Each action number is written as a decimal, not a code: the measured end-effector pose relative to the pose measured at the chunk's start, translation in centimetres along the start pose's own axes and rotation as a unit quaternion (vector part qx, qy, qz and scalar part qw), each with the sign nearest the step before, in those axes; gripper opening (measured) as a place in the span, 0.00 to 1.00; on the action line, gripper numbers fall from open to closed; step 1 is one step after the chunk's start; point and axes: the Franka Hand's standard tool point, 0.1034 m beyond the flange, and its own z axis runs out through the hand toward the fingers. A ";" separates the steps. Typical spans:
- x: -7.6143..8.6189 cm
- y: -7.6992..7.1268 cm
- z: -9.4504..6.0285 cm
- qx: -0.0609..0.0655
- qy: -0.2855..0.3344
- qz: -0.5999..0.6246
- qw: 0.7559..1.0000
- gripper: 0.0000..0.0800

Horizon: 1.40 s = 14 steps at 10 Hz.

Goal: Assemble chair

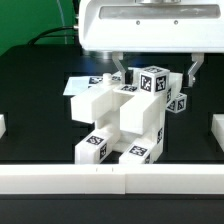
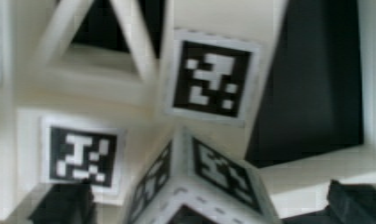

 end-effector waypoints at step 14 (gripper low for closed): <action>0.0 0.9 0.2 -0.010 -0.004 -0.190 0.982 0.34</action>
Offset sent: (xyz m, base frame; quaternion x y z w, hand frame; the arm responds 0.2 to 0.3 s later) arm -0.0031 0.0030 0.0020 -0.0109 0.0012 -0.1341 0.9909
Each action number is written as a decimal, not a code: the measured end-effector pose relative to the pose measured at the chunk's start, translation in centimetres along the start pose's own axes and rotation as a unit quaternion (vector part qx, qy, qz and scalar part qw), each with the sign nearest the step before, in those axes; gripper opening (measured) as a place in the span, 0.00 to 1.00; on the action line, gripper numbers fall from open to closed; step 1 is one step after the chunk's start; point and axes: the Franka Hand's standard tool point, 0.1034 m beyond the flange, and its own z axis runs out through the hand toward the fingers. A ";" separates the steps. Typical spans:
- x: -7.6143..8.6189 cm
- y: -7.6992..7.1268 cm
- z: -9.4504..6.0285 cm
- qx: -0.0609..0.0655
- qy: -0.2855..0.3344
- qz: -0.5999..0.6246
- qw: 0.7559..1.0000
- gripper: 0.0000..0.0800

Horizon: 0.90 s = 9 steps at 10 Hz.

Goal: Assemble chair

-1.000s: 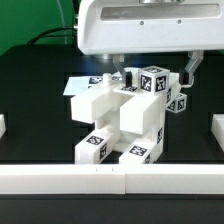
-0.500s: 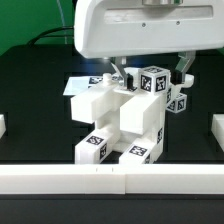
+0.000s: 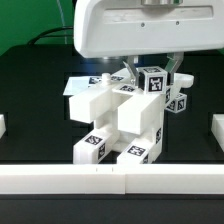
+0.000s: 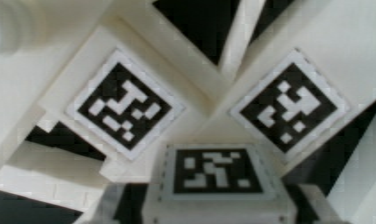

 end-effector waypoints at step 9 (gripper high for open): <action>0.0 0.5 0.1 0.008 -0.003 0.415 0.910 0.34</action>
Offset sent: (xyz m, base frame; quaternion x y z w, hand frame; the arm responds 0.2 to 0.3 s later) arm -0.0001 -0.0041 -0.0007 0.0163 -0.0125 0.2608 0.9652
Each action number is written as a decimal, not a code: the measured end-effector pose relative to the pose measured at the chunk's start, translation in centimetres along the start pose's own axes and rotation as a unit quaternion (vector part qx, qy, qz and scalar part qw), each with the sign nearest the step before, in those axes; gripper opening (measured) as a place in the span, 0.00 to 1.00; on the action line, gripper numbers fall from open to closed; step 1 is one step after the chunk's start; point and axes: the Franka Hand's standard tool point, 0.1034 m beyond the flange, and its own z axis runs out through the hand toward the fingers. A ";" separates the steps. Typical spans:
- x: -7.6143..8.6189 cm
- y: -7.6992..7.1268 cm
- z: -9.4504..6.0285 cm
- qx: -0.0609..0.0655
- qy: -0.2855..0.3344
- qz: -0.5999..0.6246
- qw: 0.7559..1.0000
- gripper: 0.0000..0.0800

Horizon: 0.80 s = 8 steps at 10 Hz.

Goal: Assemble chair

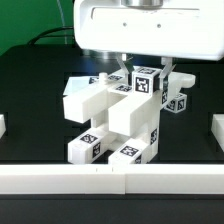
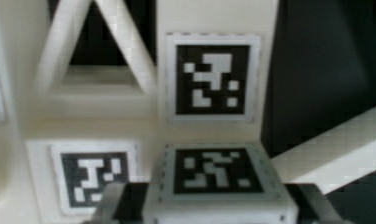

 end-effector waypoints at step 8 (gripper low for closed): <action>0.3 -0.4 0.0 0.002 0.005 0.202 0.979 0.34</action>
Offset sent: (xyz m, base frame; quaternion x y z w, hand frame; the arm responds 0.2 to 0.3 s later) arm 0.0037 0.0012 -0.0037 0.0034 -0.0042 0.1476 0.9890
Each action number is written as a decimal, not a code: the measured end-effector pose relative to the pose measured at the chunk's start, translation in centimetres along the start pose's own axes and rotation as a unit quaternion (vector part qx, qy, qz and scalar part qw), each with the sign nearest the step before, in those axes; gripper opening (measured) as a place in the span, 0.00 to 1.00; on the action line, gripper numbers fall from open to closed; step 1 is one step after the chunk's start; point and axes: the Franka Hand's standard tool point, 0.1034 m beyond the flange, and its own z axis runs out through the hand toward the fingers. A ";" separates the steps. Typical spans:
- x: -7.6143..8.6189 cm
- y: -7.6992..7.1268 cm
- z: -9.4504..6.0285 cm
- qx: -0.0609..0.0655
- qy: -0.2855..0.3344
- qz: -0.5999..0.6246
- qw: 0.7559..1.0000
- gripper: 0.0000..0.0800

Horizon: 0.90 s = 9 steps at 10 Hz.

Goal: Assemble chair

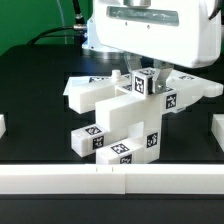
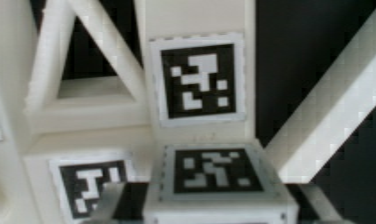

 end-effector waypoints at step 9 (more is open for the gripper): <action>-2.5 0.3 -3.5 0.022 -0.002 -0.107 0.994 0.81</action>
Offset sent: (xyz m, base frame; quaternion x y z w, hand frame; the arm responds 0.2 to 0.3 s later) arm -0.0226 0.0017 0.0250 -0.0011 0.0126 -0.0926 0.9956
